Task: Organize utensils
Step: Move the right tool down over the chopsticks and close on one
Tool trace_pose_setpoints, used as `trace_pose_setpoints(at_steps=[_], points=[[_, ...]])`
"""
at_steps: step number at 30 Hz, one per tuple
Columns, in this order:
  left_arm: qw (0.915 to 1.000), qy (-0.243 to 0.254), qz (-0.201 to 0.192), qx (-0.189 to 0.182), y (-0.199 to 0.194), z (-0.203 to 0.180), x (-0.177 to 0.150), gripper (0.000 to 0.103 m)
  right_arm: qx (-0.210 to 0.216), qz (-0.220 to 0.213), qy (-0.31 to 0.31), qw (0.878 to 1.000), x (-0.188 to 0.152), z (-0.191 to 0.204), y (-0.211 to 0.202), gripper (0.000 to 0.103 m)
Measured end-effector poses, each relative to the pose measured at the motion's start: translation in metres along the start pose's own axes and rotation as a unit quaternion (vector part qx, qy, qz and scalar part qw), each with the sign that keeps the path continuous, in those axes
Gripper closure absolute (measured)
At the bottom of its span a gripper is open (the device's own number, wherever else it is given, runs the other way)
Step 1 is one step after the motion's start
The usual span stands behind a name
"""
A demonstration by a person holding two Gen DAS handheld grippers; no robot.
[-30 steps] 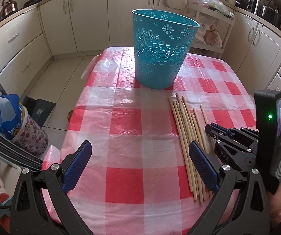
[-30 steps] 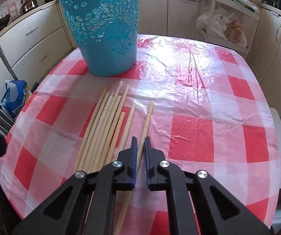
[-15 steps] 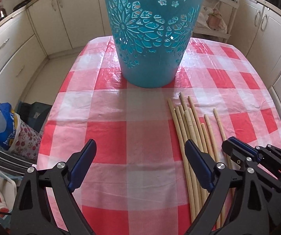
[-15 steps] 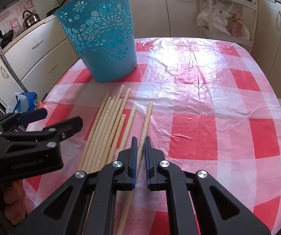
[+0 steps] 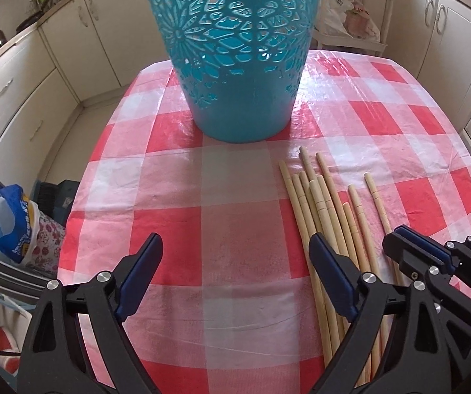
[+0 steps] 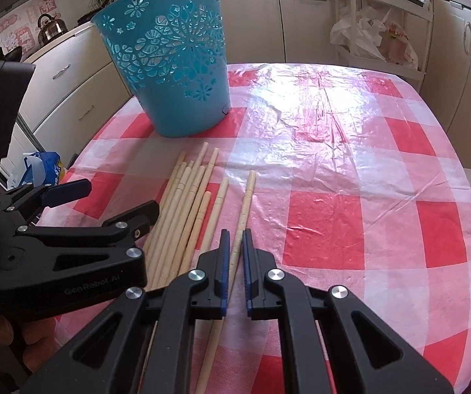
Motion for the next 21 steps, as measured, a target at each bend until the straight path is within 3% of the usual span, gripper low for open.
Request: trace_pose_setpoints(at_steps=[8,12,18,20,21], points=[[1.0000,0.006,0.004,-0.002,0.003,-0.001,-0.003,0.022,-0.016,0.002,-0.023,1.000,0.001,0.006,0.001,0.095],[0.9997,0.014,0.004,-0.019,0.001,0.006,-0.007,0.030,-0.016,0.011,-0.025,1.000,0.004,0.005,0.001,0.095],[0.9991,0.003,0.012,-0.041,0.011,0.021,0.003,0.032,-0.027,0.026,-0.037,0.999,0.013,0.010,0.009,0.095],[0.9987,0.014,0.001,-0.048,0.010,0.019,0.005,0.043,-0.030,0.027,-0.049,0.998,0.013,0.013,0.009,0.095],[0.9983,0.021,-0.005,-0.054,0.010,0.018,0.006,0.056,-0.028,0.027,-0.050,0.998,0.013,0.013,0.009,0.096]])
Point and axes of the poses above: each gripper's, at about its wrist camera, not at the fingertips, and y roughly the way its jaws point, z to its left, x to its top, the point moved 2 cm from there along y, roughly the way its jaws point, and after that the axes turned 9 degrees about y, right-handed, at the moved point
